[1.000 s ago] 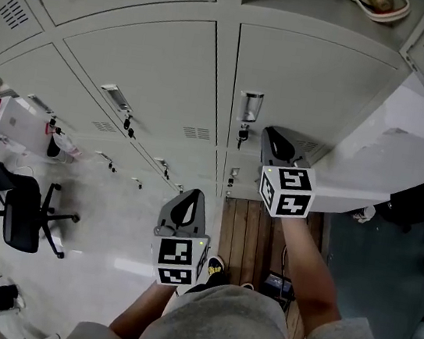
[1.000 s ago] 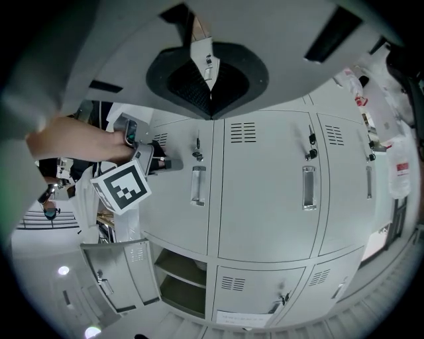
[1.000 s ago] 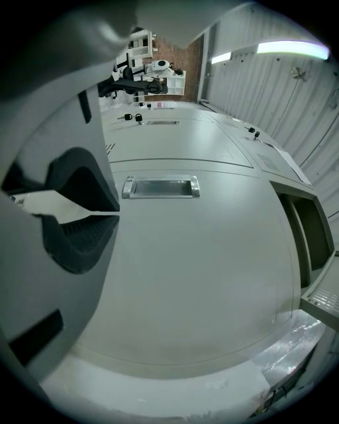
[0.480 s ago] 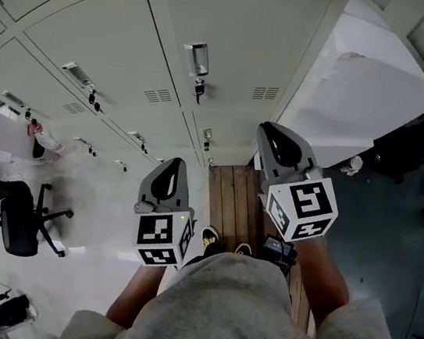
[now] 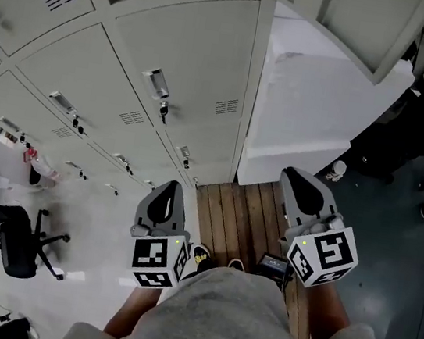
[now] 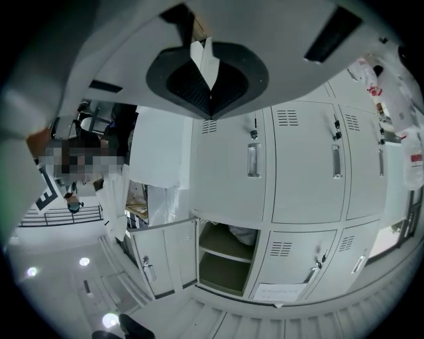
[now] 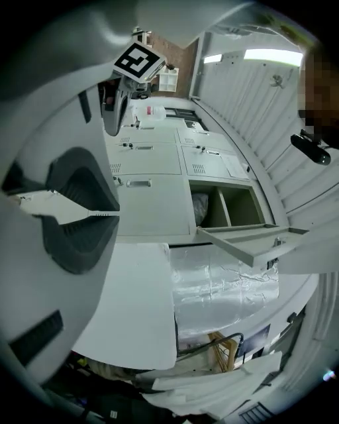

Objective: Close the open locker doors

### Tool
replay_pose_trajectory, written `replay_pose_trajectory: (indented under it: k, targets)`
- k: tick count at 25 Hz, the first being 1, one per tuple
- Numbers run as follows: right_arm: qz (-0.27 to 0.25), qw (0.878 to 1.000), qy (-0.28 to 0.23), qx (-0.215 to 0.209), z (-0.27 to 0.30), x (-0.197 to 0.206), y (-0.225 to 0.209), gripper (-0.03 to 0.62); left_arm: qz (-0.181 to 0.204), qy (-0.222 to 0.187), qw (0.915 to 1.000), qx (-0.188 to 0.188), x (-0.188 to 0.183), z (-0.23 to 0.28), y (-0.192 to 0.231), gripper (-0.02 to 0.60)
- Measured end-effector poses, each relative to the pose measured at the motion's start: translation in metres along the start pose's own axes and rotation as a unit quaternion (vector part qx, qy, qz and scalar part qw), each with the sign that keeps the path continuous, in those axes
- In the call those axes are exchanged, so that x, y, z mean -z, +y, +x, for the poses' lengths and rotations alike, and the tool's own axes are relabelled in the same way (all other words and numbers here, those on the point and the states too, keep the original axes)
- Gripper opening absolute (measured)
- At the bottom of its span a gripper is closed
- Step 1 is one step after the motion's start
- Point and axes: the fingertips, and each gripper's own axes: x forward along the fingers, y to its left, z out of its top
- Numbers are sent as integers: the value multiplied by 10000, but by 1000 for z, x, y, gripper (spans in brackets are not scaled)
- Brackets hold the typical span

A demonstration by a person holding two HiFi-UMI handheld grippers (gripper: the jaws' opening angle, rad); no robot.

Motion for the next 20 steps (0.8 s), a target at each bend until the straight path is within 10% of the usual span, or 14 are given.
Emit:
replay_pose_trajectory:
  k: [20]
  targets:
    - [-190, 9855, -1647, -372, -60, -164, -66, 51, 196, -230, 9995, 133, -57, -5, -60, 11]
